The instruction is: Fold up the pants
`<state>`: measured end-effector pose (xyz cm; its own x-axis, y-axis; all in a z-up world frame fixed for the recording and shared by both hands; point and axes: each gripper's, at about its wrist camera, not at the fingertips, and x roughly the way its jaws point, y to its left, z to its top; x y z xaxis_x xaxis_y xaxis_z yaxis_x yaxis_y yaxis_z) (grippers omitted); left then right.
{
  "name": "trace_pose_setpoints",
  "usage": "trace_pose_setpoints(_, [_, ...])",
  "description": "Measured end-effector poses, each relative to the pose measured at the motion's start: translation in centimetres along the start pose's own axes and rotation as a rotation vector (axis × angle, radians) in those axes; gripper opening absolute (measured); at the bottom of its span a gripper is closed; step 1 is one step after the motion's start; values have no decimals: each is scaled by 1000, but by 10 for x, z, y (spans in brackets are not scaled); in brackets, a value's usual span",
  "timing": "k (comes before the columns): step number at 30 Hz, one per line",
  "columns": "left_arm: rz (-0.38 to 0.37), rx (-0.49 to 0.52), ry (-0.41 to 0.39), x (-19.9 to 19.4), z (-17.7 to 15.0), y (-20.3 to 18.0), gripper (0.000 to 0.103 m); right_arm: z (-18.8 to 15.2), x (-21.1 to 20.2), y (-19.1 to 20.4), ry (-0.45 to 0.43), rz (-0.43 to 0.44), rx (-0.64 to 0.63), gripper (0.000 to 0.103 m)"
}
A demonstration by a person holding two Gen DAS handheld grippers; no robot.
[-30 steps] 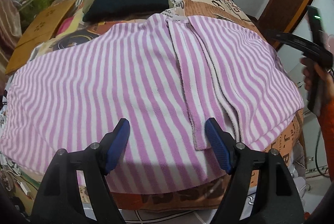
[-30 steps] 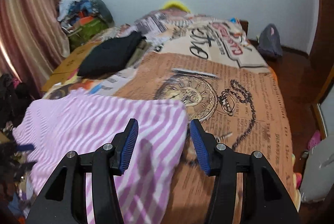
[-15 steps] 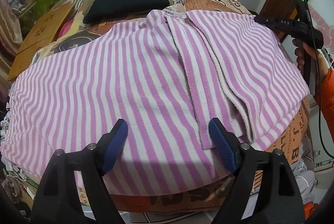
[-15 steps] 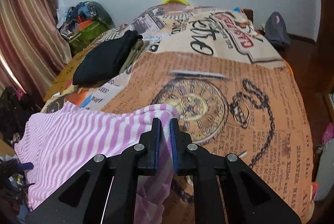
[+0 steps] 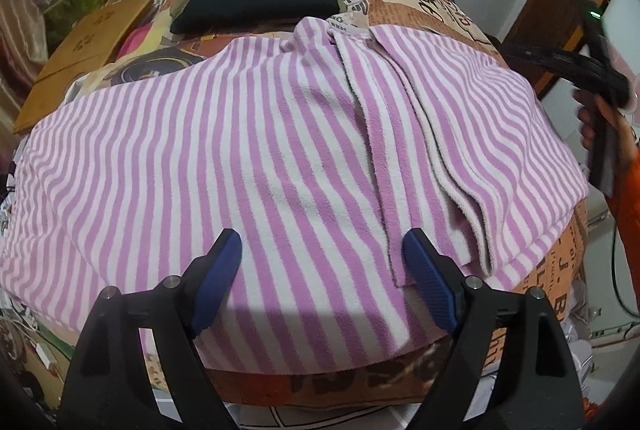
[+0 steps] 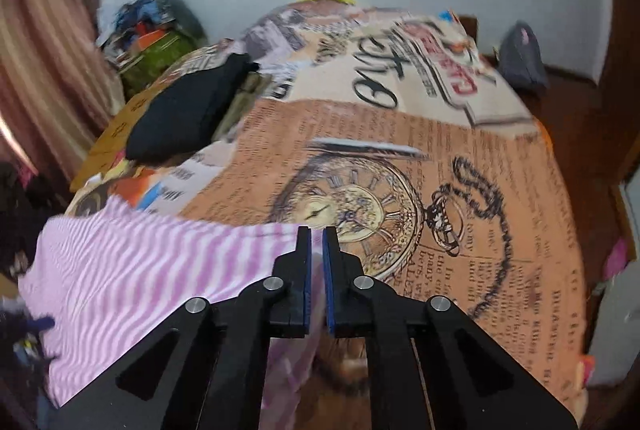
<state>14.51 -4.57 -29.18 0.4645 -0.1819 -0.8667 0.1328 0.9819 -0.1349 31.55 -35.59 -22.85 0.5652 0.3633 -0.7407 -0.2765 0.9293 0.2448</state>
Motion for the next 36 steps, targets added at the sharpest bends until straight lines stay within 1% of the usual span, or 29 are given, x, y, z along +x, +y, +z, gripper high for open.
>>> trace_pose_setpoints(1, [11,-2,-10,-3,1,-1,84,-2,-9,5,-8,10,-19,14])
trace_pose_setpoints(3, [46,-4,-42,-11,3,2,84,-8,-26,17,-26,25,-59,27])
trace_pose_setpoints(5, [78,-19,-72,-21,4,9,84,-16,-36,28,-34,32,-94,31])
trace_pose_setpoints(7, [109,-45,-95,-30,4,20,84,-29,-38,40,-9,50,-126,31])
trace_pose_setpoints(8, [128,-61,-106,-34,3,28,84,-36,-35,44,18,58,-136,32])
trace_pose_setpoints(10, [161,-91,-121,-41,2,43,84,-50,-27,48,60,49,-145,32])
trace_pose_setpoints(12, [199,-140,-128,-50,-4,65,84,-65,-23,51,84,51,-144,32])
trace_pose_setpoints(15, [239,-211,-127,-59,-14,93,84,-81,-31,52,76,56,-112,32])
trace_pose_setpoints(17, [263,-266,-126,-66,-25,115,84,-85,-38,52,82,60,-97,32])
trace_pose_setpoints(22, [292,-375,-135,-82,-51,155,85,-89,-59,66,73,57,-122,33])
trace_pose_setpoints(24, [288,-416,-133,-86,-63,169,85,-88,-65,76,55,60,-135,41])
trace_pose_setpoints(27, [260,-461,-121,-86,-76,183,86,-88,-72,94,14,54,-163,43])
trace_pose_setpoints(29, [236,-483,-114,-84,-83,190,86,-88,-72,107,4,61,-179,44])
trace_pose_setpoints(31, [199,-504,-110,-81,-88,194,86,-89,-71,117,1,58,-196,45])
trace_pose_setpoints(33, [142,-521,-106,-76,-91,199,86,-92,-65,127,7,43,-221,46])
trace_pose_setpoints(34, [122,-526,-106,-75,-92,200,86,-94,-63,128,12,40,-224,46])
trace_pose_setpoints(36, [57,-548,-105,-70,-93,205,86,-98,-55,131,39,42,-215,46])
